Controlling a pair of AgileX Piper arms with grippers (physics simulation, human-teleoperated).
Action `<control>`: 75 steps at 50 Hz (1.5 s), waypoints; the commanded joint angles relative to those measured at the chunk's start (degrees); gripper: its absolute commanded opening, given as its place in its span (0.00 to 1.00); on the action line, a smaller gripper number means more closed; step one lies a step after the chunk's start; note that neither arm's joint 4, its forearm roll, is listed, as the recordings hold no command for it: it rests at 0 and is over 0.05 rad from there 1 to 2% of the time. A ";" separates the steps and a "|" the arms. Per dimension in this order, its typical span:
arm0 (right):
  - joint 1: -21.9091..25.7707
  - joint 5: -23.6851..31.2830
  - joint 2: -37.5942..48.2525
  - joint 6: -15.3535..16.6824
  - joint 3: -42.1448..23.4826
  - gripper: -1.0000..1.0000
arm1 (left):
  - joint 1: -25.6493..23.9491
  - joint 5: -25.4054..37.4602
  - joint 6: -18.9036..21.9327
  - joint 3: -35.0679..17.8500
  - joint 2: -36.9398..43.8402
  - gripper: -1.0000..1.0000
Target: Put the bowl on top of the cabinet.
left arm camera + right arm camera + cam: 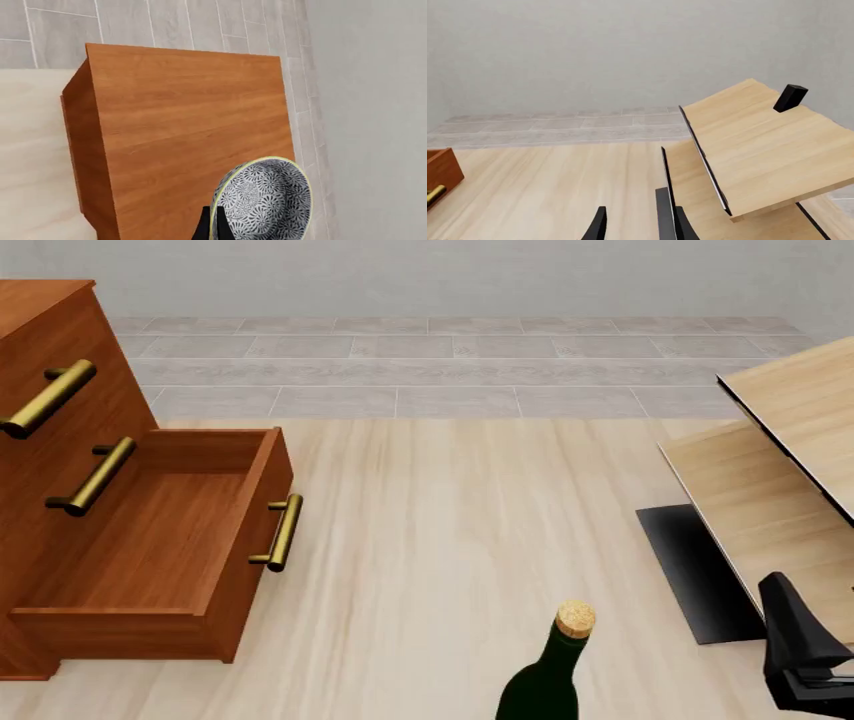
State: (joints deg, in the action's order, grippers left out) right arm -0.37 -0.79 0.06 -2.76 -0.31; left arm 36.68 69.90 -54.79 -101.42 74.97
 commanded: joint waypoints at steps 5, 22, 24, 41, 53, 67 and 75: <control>0.20 0.17 0.03 0.23 0.01 1.00 | 3.65 0.00 0.37 0.13 1.23 0.00; 0.19 0.11 0.01 -0.16 0.05 1.00 | 3.04 0.00 -0.17 1.35 2.92 0.00; 0.17 -0.01 0.01 -0.18 0.18 1.00 | 2.08 0.00 -1.09 2.11 2.97 0.00; 0.29 0.07 0.06 -0.11 0.13 1.00 | 3.64 0.00 -0.53 2.74 3.29 0.00; 0.28 -0.04 0.03 -0.46 0.13 1.00 | 5.60 0.00 1.04 3.38 3.07 0.00; 0.21 -0.37 -0.02 -0.91 0.17 1.00 | 5.78 0.00 1.67 3.89 3.23 0.00; 0.07 -0.61 -0.03 -1.00 0.19 1.00 | 6.37 0.00 2.47 4.48 3.41 0.00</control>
State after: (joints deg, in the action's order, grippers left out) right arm -0.16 -1.13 0.05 -3.58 -0.18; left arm 42.57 69.90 -53.17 -97.31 78.41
